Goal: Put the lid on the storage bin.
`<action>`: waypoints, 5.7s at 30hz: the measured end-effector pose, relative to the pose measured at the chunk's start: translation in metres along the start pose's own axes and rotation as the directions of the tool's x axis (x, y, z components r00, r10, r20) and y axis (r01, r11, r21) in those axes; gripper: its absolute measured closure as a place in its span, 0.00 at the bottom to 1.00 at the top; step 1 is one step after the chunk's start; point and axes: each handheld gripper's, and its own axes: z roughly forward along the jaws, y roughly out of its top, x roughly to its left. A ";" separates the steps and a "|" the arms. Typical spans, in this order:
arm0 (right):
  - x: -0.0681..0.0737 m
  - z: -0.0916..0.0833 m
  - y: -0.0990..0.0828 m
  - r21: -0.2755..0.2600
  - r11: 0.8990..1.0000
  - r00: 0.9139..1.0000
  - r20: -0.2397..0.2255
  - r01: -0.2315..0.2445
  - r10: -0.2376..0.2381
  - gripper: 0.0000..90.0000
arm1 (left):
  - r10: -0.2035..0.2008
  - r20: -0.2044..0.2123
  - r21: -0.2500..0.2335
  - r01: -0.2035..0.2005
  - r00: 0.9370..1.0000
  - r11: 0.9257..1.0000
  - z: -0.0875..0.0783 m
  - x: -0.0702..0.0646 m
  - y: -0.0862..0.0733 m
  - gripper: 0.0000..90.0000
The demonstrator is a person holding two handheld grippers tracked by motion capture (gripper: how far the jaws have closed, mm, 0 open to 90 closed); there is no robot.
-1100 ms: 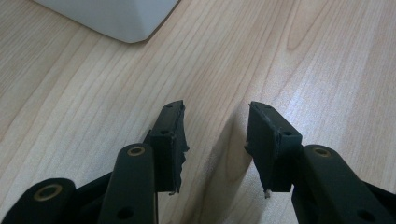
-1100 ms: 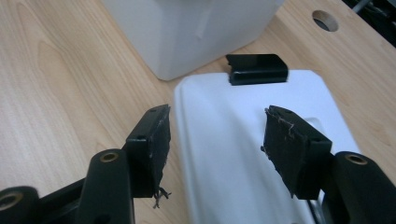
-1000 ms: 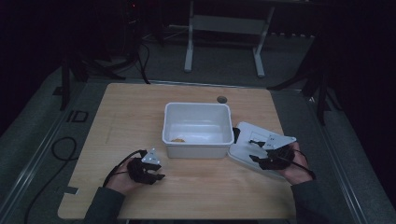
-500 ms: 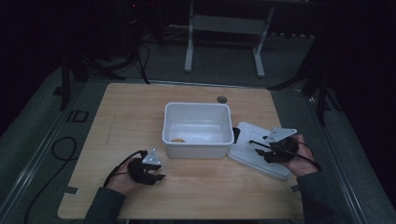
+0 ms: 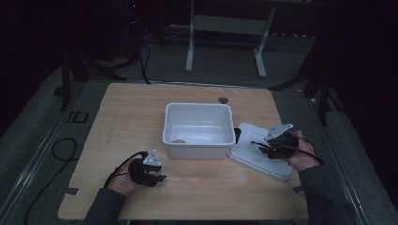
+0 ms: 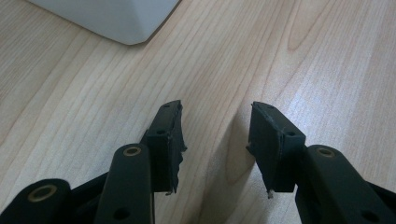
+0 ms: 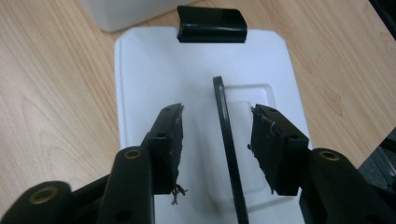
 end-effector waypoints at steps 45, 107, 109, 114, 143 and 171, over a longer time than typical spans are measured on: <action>-0.022 0.037 0.014 0.264 0.959 0.990 -0.125 0.099 -0.068 0.74 | -0.008 0.009 -0.009 0.008 1.000 1.000 0.000 0.000 -0.001 0.59; -0.048 0.042 0.023 0.387 0.912 0.980 -0.185 0.137 -0.069 0.94 | -0.002 0.016 -0.009 0.002 1.000 1.000 -0.001 -0.001 -0.002 0.59; -0.049 0.040 0.024 0.385 0.912 0.980 -0.183 0.140 -0.073 0.93 | -0.003 0.017 -0.010 0.003 1.000 1.000 -0.001 -0.001 -0.002 0.59; -0.052 0.034 0.026 0.381 0.914 0.981 -0.177 0.139 -0.076 0.93 | -0.003 0.018 -0.011 0.004 1.000 1.000 -0.001 0.000 -0.002 0.59; -0.069 -0.009 0.044 0.362 0.920 0.984 -0.137 0.154 -0.111 0.93 | 0.000 0.023 -0.013 0.000 1.000 1.000 -0.001 -0.001 -0.002 0.59; -0.079 -0.049 0.074 0.321 0.929 0.983 -0.095 0.182 -0.160 0.94 | -0.001 0.027 -0.017 0.001 1.000 1.000 -0.001 0.000 -0.003 0.59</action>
